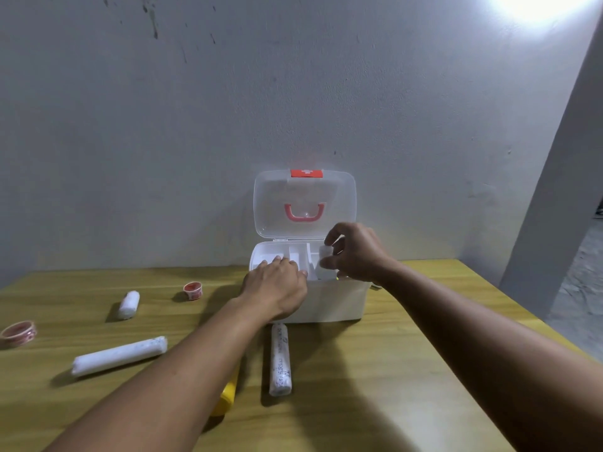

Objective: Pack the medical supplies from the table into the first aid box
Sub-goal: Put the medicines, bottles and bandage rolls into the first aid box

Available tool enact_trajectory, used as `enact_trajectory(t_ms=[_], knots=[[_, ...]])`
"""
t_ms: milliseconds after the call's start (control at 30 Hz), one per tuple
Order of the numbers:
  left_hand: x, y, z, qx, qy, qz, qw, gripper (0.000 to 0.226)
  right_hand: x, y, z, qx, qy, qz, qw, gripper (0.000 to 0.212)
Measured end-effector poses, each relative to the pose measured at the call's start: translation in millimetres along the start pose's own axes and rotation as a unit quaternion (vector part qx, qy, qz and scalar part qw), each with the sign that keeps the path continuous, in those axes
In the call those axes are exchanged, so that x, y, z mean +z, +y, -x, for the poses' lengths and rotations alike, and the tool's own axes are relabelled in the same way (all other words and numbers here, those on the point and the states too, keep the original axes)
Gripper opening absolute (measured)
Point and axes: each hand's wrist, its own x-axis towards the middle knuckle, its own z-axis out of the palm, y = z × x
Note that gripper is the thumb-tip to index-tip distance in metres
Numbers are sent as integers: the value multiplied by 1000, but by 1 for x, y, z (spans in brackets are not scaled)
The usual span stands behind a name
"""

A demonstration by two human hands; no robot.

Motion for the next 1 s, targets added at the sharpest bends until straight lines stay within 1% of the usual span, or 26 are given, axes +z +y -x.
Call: enact_trajectory(t_ms=[133,267,467,567,667,700,767,867,900,1000], knots=[[0,-1,0,4,3,4,1000,51,-1,-1,-1,-5,1,7,1000,35],[-2,1,2,7,-2,8,1000,51,-3,-2,2,-4,-23,27,999,36],[-7,5,7,0,-8,30,1000,50,-7,-1,4,-4,-31,18,999,36],[-9,2,8,9,5,68,998,44,-9,1,4,10,-48,10,999,40],[-9,-7,7,23,39,117,992,29,-13,1,4,23,-54,-16,998,38],[-9,-10,8,25,49,119,991,25,-16,2,3,25,-49,-32,998,35],[-9,-13,12,40,64,108,991,23,-25,1,5,26,-17,-62,998,26],[-8,-11,18,62,65,81,993,29,-40,8,6,44,48,-93,994,21],[-8,-10,21,64,60,72,994,31,-43,14,6,51,65,-90,993,20],[-6,-8,26,62,35,51,996,30,-45,33,8,84,112,-26,990,19]])
